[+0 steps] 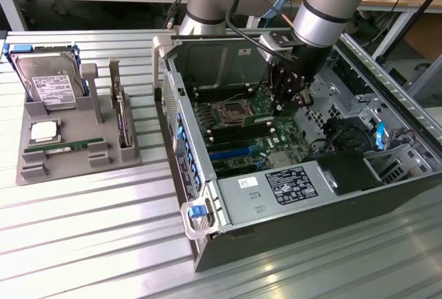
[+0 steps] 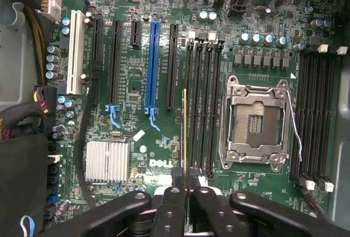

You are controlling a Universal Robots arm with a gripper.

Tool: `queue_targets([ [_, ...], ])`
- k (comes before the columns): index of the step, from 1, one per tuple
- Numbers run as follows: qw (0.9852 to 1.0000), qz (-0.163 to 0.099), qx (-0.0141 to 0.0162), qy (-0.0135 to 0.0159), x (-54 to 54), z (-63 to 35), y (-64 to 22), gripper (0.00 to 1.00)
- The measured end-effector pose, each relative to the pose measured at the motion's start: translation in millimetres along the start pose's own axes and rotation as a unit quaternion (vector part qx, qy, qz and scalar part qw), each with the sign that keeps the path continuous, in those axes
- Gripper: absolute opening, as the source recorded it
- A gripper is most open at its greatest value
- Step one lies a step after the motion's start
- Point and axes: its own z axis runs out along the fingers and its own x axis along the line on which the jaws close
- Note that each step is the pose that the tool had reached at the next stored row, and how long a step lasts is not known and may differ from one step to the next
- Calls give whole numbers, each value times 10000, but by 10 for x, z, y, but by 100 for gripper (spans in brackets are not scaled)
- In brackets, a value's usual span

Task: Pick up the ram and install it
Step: 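Insert the ram into the slot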

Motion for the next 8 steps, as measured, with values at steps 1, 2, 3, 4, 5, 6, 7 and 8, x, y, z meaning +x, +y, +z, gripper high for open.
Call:
queue_targets([
  [1,10000,0,0,0,0,8,0,12],
  [2,10000,0,0,0,0,19,-1,12],
  [3,10000,0,0,0,0,33,-2,12],
  [4,10000,0,0,0,0,49,-2,12],
  [5,10000,0,0,0,0,63,-3,12],
  [6,10000,0,0,0,1,74,-3,12],
  [7,10000,0,0,0,1,80,-4,12],
  [8,10000,0,0,0,1,86,-4,12],
])
